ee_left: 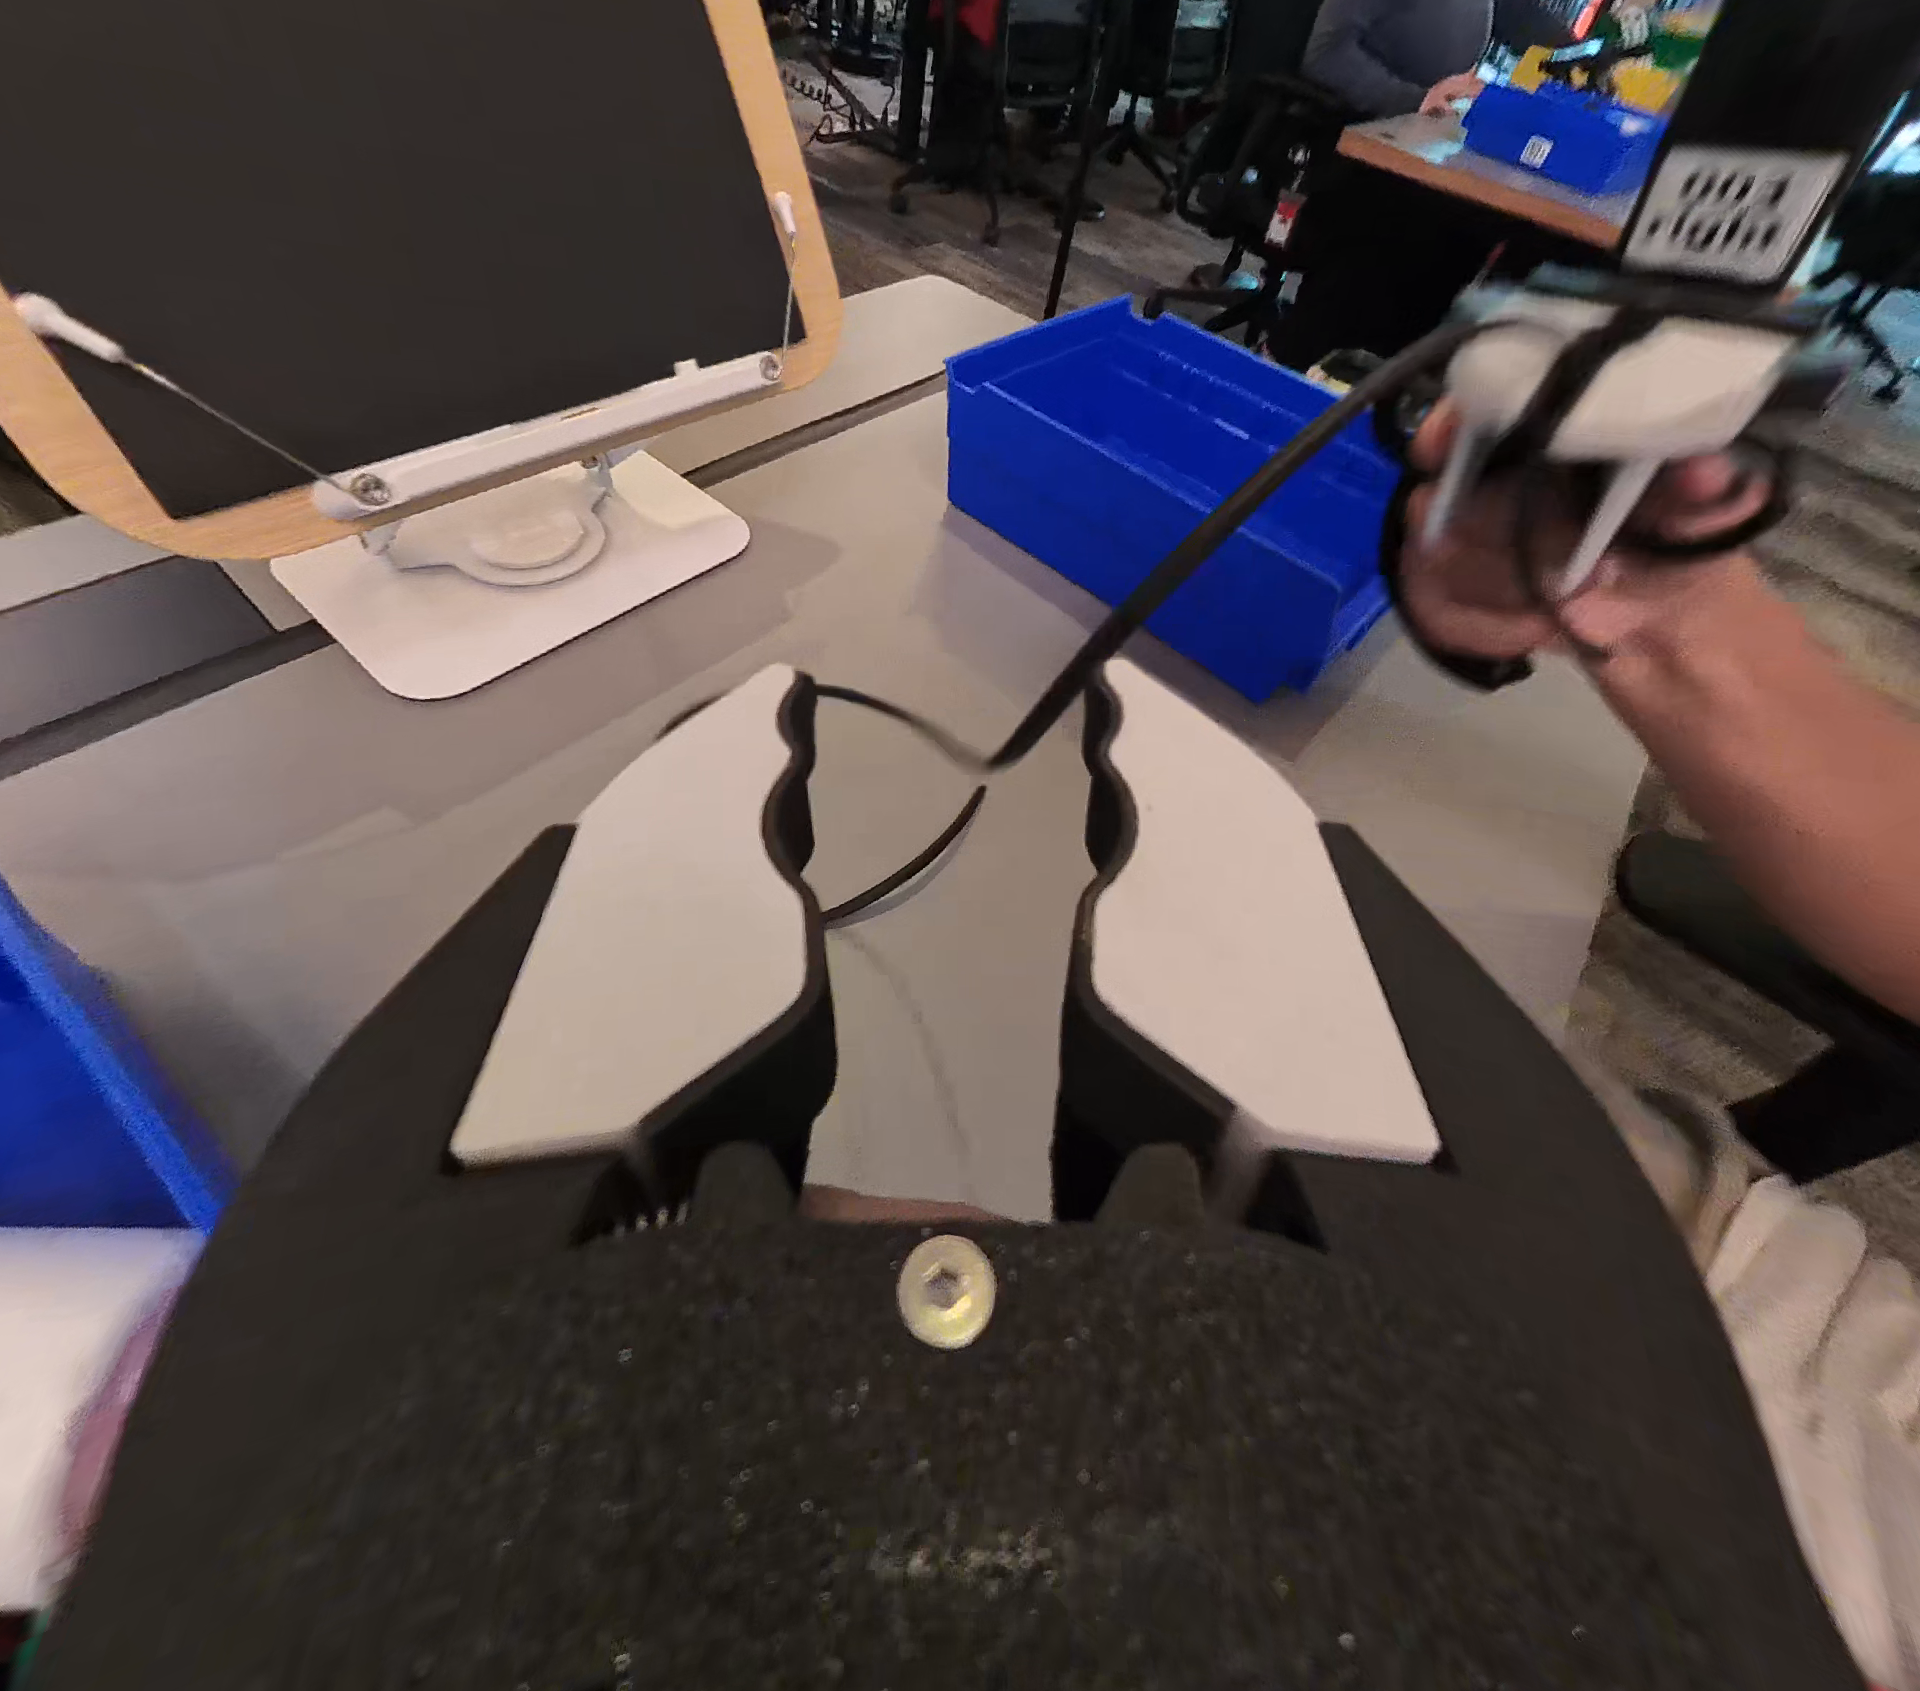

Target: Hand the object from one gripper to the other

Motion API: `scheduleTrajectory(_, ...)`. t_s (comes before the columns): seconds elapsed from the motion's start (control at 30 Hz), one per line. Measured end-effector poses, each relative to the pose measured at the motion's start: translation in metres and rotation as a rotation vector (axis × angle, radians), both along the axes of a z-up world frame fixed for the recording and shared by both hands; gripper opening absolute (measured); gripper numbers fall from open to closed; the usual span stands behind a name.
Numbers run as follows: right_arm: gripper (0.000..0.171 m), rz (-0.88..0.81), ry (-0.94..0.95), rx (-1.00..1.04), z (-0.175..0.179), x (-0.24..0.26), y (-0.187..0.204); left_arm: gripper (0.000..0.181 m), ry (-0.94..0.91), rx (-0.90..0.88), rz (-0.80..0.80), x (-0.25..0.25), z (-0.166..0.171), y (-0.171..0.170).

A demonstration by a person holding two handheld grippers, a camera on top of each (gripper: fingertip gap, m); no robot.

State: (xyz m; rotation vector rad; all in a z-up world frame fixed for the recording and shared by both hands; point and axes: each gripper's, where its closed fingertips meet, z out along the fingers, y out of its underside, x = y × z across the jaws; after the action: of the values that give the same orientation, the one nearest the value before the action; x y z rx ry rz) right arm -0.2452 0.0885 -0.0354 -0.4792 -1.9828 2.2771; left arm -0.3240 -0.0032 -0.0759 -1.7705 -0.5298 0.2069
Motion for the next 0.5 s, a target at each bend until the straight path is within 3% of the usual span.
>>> scheduleTrajectory(0.2,0.004,-0.037,0.148,-0.067,0.065,0.029,0.043,0.054,0.048,-0.060,-0.091,0.015,-0.002,0.003)
scheduleTrajectory(0.5,0.004,-0.014,0.369,0.038,0.171,0.058,0.029,0.067,0.116,-0.099,-0.307,0.051,-0.029,0.045)
